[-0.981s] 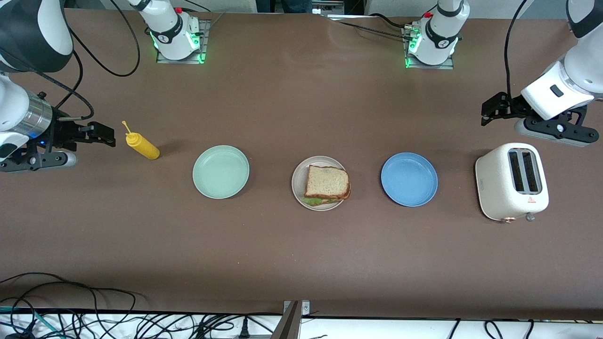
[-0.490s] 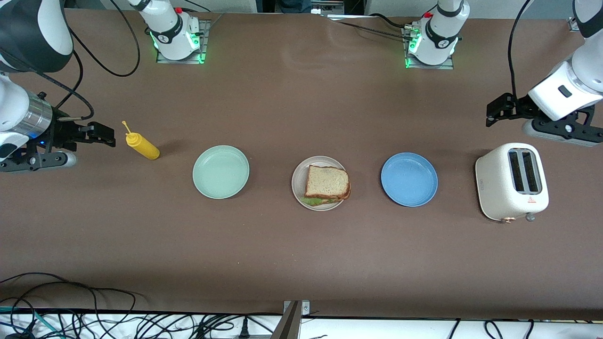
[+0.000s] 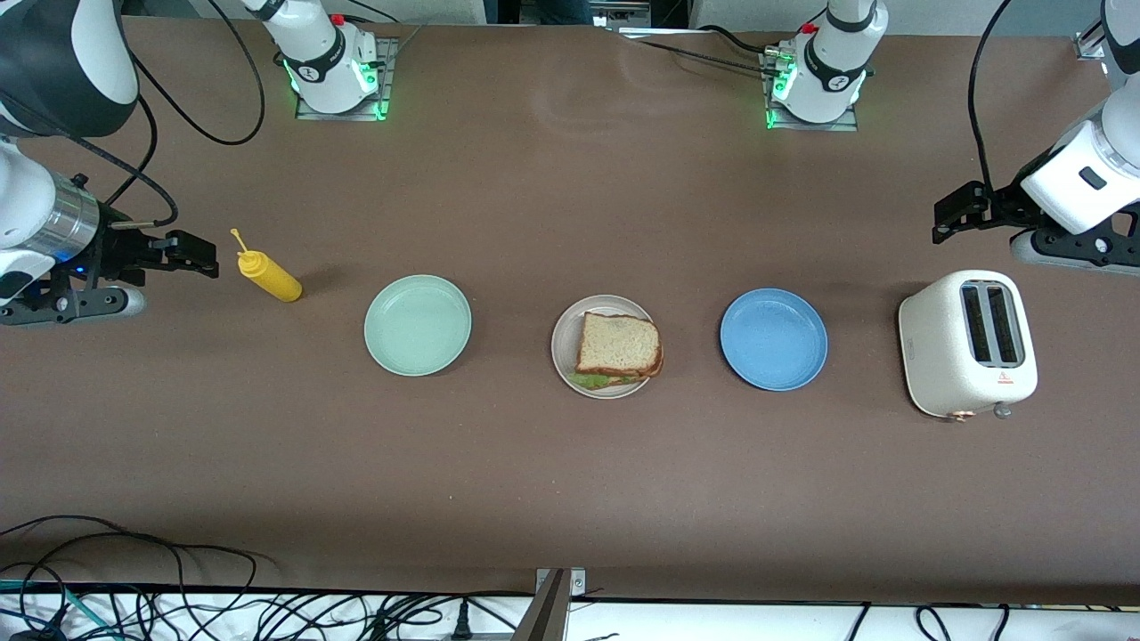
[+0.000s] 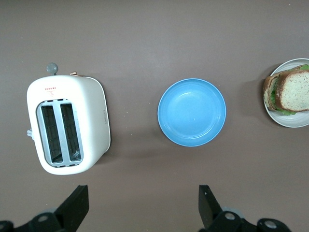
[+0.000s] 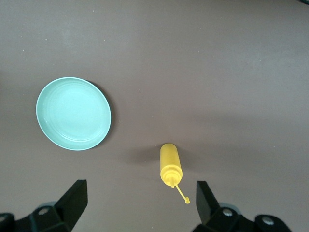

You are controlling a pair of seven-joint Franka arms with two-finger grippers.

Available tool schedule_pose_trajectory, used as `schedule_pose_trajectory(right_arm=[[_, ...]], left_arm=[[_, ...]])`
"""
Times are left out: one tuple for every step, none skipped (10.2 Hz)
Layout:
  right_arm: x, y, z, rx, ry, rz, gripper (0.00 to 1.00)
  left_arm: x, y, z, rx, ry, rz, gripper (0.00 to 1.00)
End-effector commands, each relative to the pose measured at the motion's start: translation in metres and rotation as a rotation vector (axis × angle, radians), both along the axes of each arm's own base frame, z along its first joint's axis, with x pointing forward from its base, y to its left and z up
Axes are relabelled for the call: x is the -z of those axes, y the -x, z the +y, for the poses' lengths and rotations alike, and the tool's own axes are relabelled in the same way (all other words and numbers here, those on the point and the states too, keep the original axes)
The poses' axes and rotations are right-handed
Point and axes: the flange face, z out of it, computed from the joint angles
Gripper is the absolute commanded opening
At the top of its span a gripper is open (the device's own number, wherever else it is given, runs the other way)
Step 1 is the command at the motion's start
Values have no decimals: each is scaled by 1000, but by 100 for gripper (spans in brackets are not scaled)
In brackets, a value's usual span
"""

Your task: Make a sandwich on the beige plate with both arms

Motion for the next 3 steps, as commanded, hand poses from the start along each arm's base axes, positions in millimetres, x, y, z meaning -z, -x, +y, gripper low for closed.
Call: schedule_pose_trajectory(right_arm=[[-2, 3, 0, 5, 6, -8, 100], [-2, 3, 0, 7, 6, -8, 100], [-2, 3, 0, 5, 6, -8, 100]], left_arm=[[-6, -1, 0, -10, -11, 0, 100], [-6, -2, 0, -10, -11, 0, 100], [-6, -2, 0, -10, -11, 0, 100]])
